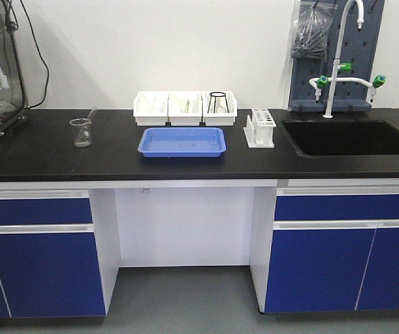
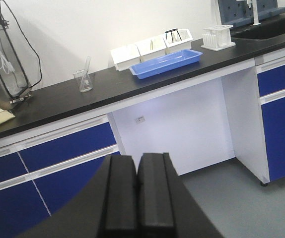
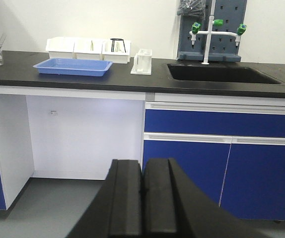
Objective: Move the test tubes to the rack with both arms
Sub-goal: 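Drive the base up to the bench facing the white bins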
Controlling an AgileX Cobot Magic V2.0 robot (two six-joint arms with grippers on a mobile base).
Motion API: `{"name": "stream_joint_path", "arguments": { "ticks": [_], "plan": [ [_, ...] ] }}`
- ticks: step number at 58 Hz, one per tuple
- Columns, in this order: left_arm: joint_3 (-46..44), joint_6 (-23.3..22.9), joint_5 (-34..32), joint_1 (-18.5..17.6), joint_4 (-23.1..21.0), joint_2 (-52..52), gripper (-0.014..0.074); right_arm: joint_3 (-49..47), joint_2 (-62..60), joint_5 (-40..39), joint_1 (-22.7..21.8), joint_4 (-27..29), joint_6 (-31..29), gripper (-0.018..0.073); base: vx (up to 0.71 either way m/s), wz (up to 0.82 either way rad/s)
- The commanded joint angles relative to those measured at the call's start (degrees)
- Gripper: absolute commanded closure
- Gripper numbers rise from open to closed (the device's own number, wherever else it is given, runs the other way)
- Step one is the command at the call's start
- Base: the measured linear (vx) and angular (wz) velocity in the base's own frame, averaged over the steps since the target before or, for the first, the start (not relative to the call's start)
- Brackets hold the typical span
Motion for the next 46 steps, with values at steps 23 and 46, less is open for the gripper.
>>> {"name": "stream_joint_path", "arguments": {
  "ticks": [23,46],
  "plan": [
    [1.5,-0.1,-4.7,-0.3,-0.6,-0.7,0.0617,0.6,-0.4,-4.3,-0.2,-0.1,-0.4,0.0567,0.00,0.00],
    [1.5,-0.1,-4.7,-0.3,-0.6,-0.7,0.0617,0.6,-0.4,-4.3,-0.2,-0.1,-0.4,0.0567,0.00,0.01]
  ]
}}
